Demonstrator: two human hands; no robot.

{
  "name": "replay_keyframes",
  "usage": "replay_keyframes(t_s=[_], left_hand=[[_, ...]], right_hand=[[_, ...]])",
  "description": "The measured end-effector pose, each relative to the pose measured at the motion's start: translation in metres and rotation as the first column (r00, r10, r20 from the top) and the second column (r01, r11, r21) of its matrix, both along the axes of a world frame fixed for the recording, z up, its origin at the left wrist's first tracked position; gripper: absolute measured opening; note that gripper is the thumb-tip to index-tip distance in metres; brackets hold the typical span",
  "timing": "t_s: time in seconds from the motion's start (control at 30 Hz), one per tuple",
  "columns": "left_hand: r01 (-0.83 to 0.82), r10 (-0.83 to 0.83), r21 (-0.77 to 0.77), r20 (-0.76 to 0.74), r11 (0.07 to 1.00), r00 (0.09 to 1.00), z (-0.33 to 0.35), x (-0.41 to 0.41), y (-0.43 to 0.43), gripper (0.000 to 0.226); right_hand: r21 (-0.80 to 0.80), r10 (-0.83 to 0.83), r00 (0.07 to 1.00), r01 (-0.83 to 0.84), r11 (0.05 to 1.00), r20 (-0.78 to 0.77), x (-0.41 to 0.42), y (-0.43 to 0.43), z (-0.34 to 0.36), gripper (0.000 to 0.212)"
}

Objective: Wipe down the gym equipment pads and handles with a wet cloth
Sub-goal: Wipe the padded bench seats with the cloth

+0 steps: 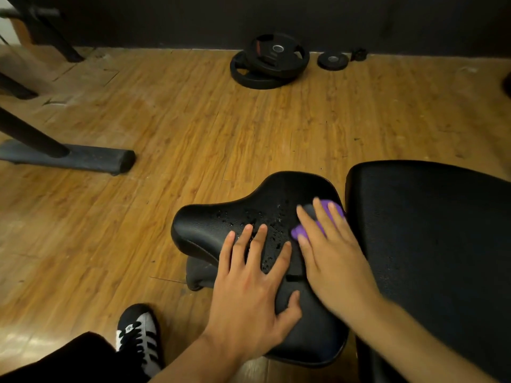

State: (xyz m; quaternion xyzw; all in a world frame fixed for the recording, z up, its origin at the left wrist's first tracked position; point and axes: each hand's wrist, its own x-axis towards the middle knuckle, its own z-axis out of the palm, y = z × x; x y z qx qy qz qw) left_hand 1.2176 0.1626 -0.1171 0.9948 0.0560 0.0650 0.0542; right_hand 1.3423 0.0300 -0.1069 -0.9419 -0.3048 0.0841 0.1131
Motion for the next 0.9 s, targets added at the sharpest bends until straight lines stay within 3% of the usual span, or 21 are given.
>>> replay_keyframes(t_s=[0.17, 0.3, 0.4, 0.47, 0.53, 0.63, 0.7, 0.77, 0.9], left_hand=[[-0.008, 0.008, 0.031, 0.004, 0.999, 1.000, 0.001, -0.002, -0.001, 0.071], [-0.004, 0.004, 0.037, 0.003, 0.999, 1.000, 0.001, -0.002, 0.001, 0.071], [-0.005, 0.004, 0.027, 0.026, 1.000, 1.000, -0.002, 0.000, 0.001, 0.068], [-0.008, 0.007, 0.016, 0.034, 1.000, 0.999, -0.003, -0.001, 0.000, 0.067], [-0.009, 0.008, 0.014, 0.041, 1.000, 0.999, -0.003, -0.002, 0.001, 0.067], [-0.017, 0.015, 0.043, 0.037, 0.999, 0.999, -0.001, -0.001, -0.001, 0.067], [-0.024, 0.021, 0.057, 0.046, 0.998, 0.999, -0.001, -0.001, -0.003, 0.066], [-0.023, 0.020, 0.051, 0.053, 0.998, 0.998, -0.003, -0.001, -0.003, 0.065], [-0.022, 0.020, 0.024, 0.070, 0.999, 0.997, -0.003, -0.002, -0.002, 0.064]], right_hand=[[0.123, -0.171, 0.985, 0.173, 0.977, -0.024, 0.106, 0.070, -0.015, 0.042], [0.088, -0.120, 0.992, 0.115, 0.989, 0.049, 0.052, 0.033, -0.014, 0.056], [0.056, -0.034, 0.999, 0.034, 0.998, -0.012, -0.005, -0.001, -0.003, 0.066], [0.066, -0.020, 1.000, 0.019, 0.998, 0.012, 0.003, 0.001, -0.007, 0.066], [0.097, -0.102, 0.993, 0.095, 0.991, 0.065, 0.038, 0.024, -0.017, 0.061], [0.132, -0.273, 0.950, 0.293, 0.947, -0.155, 0.111, 0.061, -0.018, 0.044], [0.097, -0.311, 0.941, 0.324, 0.941, -0.133, 0.121, 0.066, -0.015, 0.043], [0.055, -0.240, 0.970, 0.242, 0.969, -0.041, 0.087, 0.049, -0.016, 0.050], [0.071, 0.121, 0.990, -0.126, 0.989, 0.067, -0.004, -0.008, -0.012, 0.058]])
